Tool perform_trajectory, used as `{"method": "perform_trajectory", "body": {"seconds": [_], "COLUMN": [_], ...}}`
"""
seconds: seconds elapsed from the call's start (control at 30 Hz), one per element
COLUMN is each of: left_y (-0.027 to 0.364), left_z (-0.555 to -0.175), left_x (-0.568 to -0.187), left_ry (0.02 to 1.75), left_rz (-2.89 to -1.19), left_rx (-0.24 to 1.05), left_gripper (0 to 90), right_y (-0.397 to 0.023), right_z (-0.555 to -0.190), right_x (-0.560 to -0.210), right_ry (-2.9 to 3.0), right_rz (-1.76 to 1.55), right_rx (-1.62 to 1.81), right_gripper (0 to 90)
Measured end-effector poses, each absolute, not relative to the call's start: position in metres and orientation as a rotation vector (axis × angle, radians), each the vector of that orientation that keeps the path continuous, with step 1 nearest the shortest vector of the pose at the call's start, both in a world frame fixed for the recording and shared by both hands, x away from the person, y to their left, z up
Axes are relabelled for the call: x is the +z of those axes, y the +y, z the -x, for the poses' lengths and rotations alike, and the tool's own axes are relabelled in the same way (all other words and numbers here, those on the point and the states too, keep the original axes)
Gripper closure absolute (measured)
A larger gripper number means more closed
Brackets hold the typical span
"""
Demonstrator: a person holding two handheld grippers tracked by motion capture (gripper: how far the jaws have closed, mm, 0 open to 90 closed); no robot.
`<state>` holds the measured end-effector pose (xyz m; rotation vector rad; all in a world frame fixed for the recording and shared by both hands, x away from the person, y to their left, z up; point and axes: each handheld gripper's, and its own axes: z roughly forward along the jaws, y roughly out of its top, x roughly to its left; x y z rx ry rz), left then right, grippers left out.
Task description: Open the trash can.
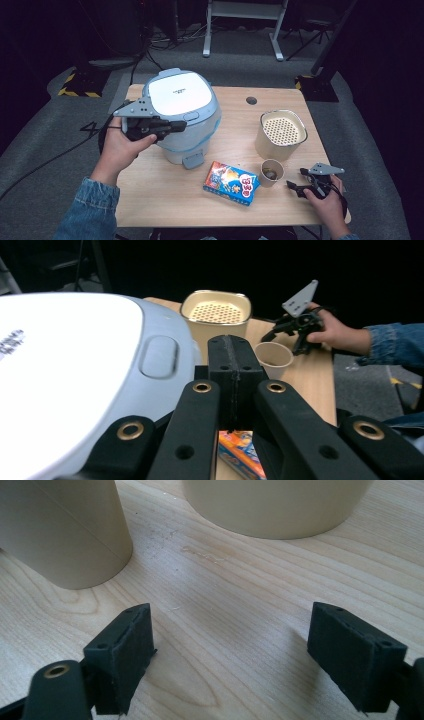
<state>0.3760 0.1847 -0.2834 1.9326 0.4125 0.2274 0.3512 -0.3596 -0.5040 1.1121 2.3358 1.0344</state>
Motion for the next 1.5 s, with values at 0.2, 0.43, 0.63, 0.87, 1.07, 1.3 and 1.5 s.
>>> {"method": "perform_trajectory", "body": {"seconds": [0.2, 0.43, 0.63, 0.87, 1.07, 1.3, 1.5], "left_y": [0.174, 0.169, 0.168, 0.165, 0.166, 0.165, 0.165], "left_z": [-0.391, -0.406, -0.41, -0.408, -0.409, -0.408, -0.407], "left_x": [-0.279, -0.283, -0.286, -0.285, -0.287, -0.287, -0.289], "left_ry": [0.409, 0.447, 0.471, 0.492, 0.478, 0.479, 0.482], "left_rz": [-1.931, -1.948, -1.979, -1.992, -1.993, -1.998, -1.986], "left_rx": [0.224, 0.242, 0.259, 0.322, 0.304, 0.311, 0.306], "left_gripper": [89.9, 90.0, 90.0, 90.0, 90.0, 90.0, 90.0], "right_y": [-0.36, -0.36, -0.36, -0.36, -0.36, -0.36, -0.359], "right_z": [-0.351, -0.351, -0.351, -0.351, -0.351, -0.351, -0.351], "right_x": [-0.504, -0.504, -0.504, -0.504, -0.504, -0.504, -0.504], "right_ry": [2.336, 2.336, 2.336, 2.336, 2.336, 2.336, 2.336], "right_rz": [-1.112, -1.112, -1.112, -1.112, -1.112, -1.113, -1.114], "right_rx": [1.034, 1.035, 1.034, 1.034, 1.034, 1.034, 1.036], "right_gripper": [18.8, 18.8, 18.8, 18.8, 18.8, 18.8, 18.8]}}
